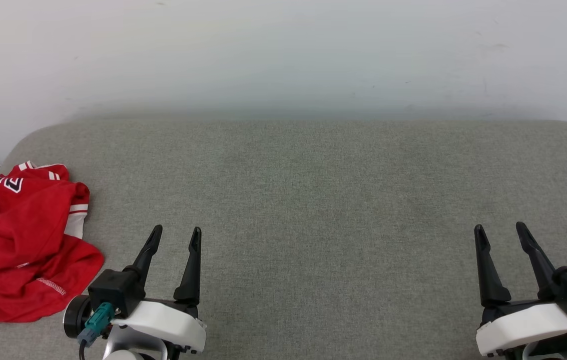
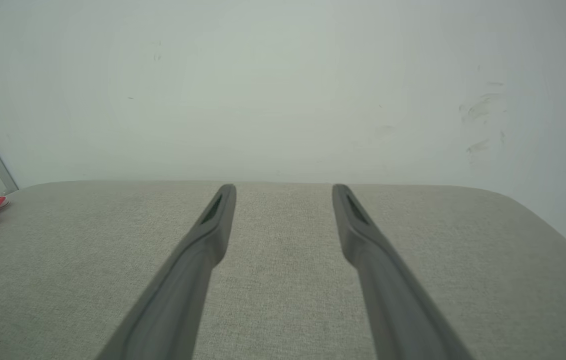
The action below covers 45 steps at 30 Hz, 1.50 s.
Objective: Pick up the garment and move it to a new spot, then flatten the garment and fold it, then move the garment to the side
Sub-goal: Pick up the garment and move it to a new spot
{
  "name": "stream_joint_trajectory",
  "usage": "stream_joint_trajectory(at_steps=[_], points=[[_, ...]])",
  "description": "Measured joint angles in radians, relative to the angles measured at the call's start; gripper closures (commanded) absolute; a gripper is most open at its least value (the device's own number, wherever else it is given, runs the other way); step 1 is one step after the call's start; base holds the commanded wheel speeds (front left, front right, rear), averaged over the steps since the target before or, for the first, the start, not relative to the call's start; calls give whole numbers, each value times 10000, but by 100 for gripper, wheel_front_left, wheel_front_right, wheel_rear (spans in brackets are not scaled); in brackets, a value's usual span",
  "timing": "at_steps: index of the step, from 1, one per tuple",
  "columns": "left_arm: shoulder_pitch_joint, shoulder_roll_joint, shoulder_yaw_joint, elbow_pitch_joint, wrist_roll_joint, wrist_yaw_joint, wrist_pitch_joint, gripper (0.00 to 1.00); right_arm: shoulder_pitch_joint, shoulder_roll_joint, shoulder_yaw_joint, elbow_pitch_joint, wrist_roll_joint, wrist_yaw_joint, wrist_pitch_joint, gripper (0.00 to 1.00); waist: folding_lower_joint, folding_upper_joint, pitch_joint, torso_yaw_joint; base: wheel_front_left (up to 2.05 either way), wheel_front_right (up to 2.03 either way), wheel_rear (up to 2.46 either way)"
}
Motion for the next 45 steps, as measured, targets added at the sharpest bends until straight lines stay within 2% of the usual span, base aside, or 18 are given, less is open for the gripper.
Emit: stream_joint_trajectory(at_steps=[10,18,28,45], points=[[0,-196,167,-63,476,-267,-198,0,56,-6,-109,-117,-491,0,-176,0,0,0,20,185,0,0,0],[-1,-376,510,75,815,-418,-337,0,95,-12,163,-167,-1011,13,-263,0,0,0,22,737,0,0,0],[-59,-477,821,274,1488,-525,-500,0,74,-15,717,-205,-1622,13,-403,0,0,0,54,2009,0,0,0],[-118,-600,1586,489,1480,-591,-527,0,-173,-19,941,-36,-1266,13,-491,0,1,0,169,4338,0,0,0]])
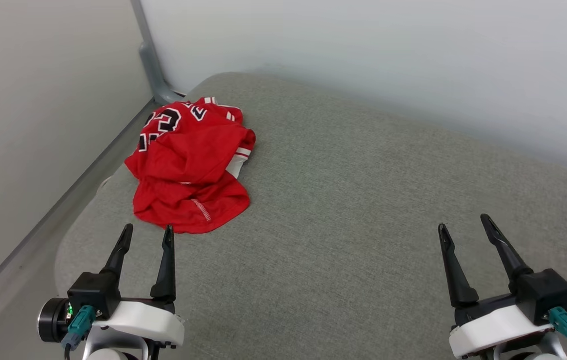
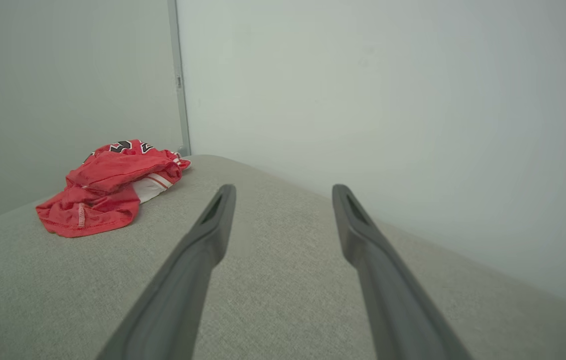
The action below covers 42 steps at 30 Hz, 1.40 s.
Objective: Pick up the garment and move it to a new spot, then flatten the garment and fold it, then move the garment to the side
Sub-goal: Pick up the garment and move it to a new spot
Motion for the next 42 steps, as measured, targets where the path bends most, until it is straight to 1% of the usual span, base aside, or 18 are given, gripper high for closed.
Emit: stream_joint_trajectory(at_steps=[5,11,18,23,27,29,32,34,38,42], points=[[-2,-12,61,38,-13,-2,0,0,-97,0,-17,77,-15,0,-75,0,0,0,64,372,0,0,0],[-58,-23,8,56,-105,-4,0,0,-211,0,-25,142,10,0,-159,0,0,0,168,510,0,0,0],[-384,96,81,192,-245,-15,0,0,-383,0,25,182,2,0,-163,0,0,0,299,412,0,0,0],[-1064,435,198,502,-522,-15,0,0,-627,2,136,134,-79,0,-73,0,0,0,539,151,0,0,0],[-2015,932,134,1116,-995,-15,0,0,-1006,0,184,-23,-157,0,21,0,0,0,922,-121,0,0,0],[-2607,1327,-104,1651,-1260,-15,0,0,-1244,2,230,-90,-230,0,75,0,0,0,1169,-276,0,0,0],[-3553,1925,-604,2598,-1860,-15,2,0,-1603,0,313,-186,-368,0,155,0,1,0,1596,-518,0,0,0],[-4259,2311,-1152,3287,-2445,-15,257,0,-1799,0,324,-274,-443,0,201,0,1,0,1911,-684,0,0,0],[-5556,3076,-2150,4381,-3891,-17,1237,0,-2176,-6,387,-410,-681,0,322,0,2,0,2559,-1004,0,0,0],[-6491,3806,-2934,5183,-5484,-17,2667,0,-2431,-6,428,-533,-951,0,382,0,2,0,3169,-1339,0,0,0]])
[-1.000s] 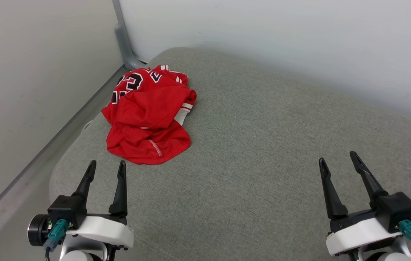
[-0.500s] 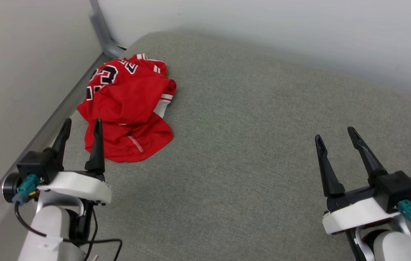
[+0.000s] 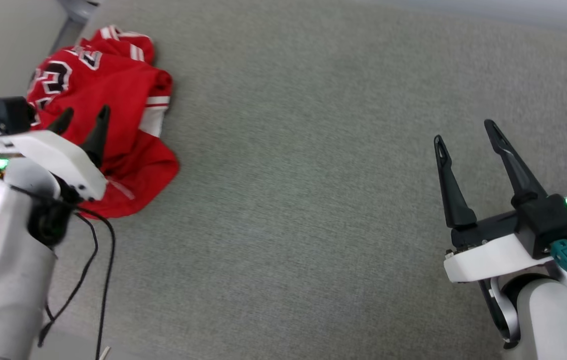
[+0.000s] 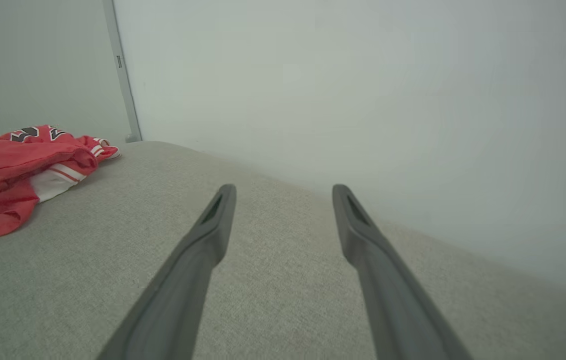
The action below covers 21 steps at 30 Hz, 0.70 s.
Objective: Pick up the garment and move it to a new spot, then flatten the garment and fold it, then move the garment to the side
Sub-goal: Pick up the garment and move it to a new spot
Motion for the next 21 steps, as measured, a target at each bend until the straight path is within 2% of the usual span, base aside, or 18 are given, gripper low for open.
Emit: stream_joint_trajectory(at_steps=[7,14,20,21], points=[[-925,1126,-721,1384,-1935,0,2318,0,-348,0,194,-100,-88,0,84,0,0,0,913,-567,0,0,0],[-1164,1636,-1246,2385,-2968,-10,4215,0,-546,-4,240,-192,-163,0,123,0,-2,0,1649,-1030,0,0,0],[-1338,1749,-1569,2642,-3354,-15,4556,0,-641,-4,272,-161,-163,0,130,0,-4,1,1922,-1202,0,0,0],[-1350,1741,-1597,2688,-3429,-15,4556,13,-645,-6,276,-134,-159,0,132,0,-4,1,1908,-1203,0,0,0]])
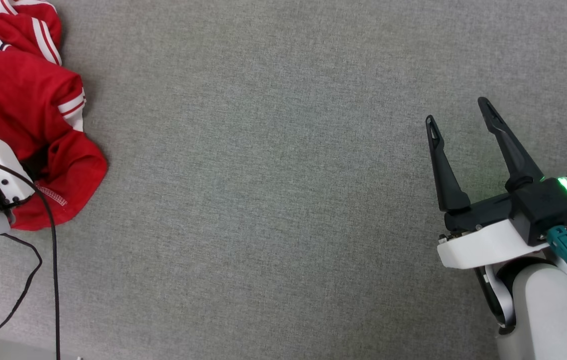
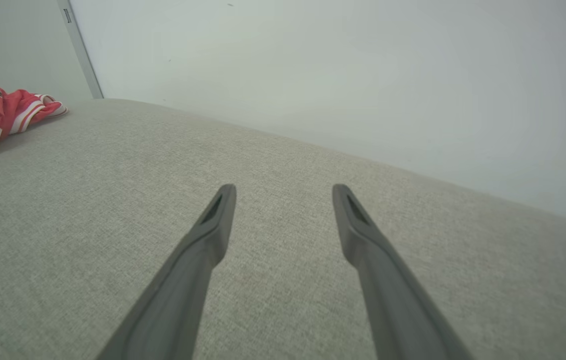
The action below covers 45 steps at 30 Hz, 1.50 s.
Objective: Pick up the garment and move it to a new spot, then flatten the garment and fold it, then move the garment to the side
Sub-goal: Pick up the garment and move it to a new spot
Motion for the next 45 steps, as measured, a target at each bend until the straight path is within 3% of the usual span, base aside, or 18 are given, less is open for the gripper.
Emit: stream_joint_trajectory(at_steps=[1,2,3,10,21,26,35,45], points=[[-22,-15,-58,58,-44,2,-38,63,-5,0,10,17,8,0,0,0,0,0,-30,2,0,0,0],[-33,-35,-161,113,-35,4,-127,88,-28,2,10,29,10,0,-2,0,0,0,-68,6,0,0,0],[-42,-56,-253,153,-21,6,-157,100,-49,4,8,52,12,0,-2,0,0,0,-118,11,0,0,0],[-54,-314,-849,744,380,10,-1432,100,76,4,-134,253,159,2,-58,0,1,-1,-712,144,0,0,0],[-700,-420,-1306,1181,1615,10,-5768,100,794,2,-554,612,637,2,-255,0,1,-1,-2219,540,0,0,0],[-1259,-849,-1158,928,2052,148,-7158,100,1338,0,-1011,719,895,0,-380,0,1,-1,-3105,681,0,0,0],[-1080,-1398,-481,-1122,3103,696,-7194,100,2009,0,-1333,851,1266,0,-533,0,0,-1,-3963,339,0,0,0],[365,-2393,-1402,-2742,3340,445,-6995,100,2505,2,-1233,926,1515,2,-583,0,0,-1,-4649,-821,0,0,0]])
